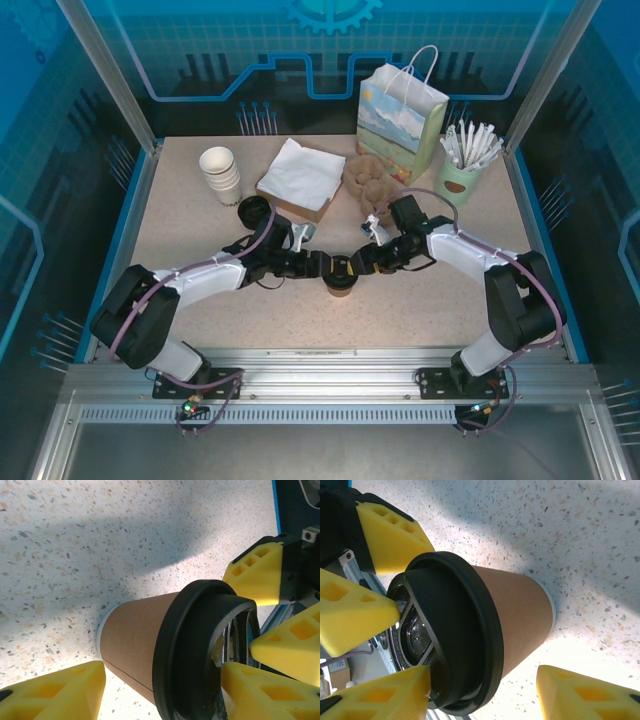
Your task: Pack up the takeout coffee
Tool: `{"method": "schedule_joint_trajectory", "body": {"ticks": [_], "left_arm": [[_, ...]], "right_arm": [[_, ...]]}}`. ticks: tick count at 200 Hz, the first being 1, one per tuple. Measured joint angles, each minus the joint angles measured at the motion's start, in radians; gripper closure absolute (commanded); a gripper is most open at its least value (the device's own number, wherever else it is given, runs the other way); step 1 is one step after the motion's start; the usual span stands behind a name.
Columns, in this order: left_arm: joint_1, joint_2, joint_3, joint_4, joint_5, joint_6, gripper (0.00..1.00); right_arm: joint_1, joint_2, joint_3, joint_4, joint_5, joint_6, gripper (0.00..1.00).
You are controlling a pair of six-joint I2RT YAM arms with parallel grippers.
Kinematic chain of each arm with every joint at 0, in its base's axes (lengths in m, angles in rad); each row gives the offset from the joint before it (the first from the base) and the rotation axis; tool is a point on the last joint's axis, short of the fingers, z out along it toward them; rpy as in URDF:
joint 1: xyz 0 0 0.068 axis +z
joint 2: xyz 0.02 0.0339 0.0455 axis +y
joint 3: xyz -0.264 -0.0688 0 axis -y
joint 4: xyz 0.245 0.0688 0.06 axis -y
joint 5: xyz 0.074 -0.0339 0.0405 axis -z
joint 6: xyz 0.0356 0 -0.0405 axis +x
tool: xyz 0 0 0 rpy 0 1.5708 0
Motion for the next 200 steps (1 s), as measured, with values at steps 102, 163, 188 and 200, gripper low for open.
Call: {"method": "schedule_joint_trajectory", "body": {"ticks": [102,163,188,200], "left_arm": [[0.004,-0.064,0.063,-0.087,-0.044,-0.011,0.28],[0.105,-0.186,0.058,-0.109,-0.089,-0.018,0.27],[0.125,-0.217,0.034,-0.115,-0.099,-0.018,0.27],[0.132,-0.228,0.02,-0.118,-0.1,-0.018,0.27]], "right_arm": [[0.001,-0.062,0.066,-0.055,0.048,0.006,0.18],[0.033,-0.029,0.031,-0.021,0.018,0.019,0.19],[0.064,-0.015,0.031,0.006,0.011,0.034,0.2],[0.078,-0.007,0.031,0.018,0.007,0.041,0.2]]}}
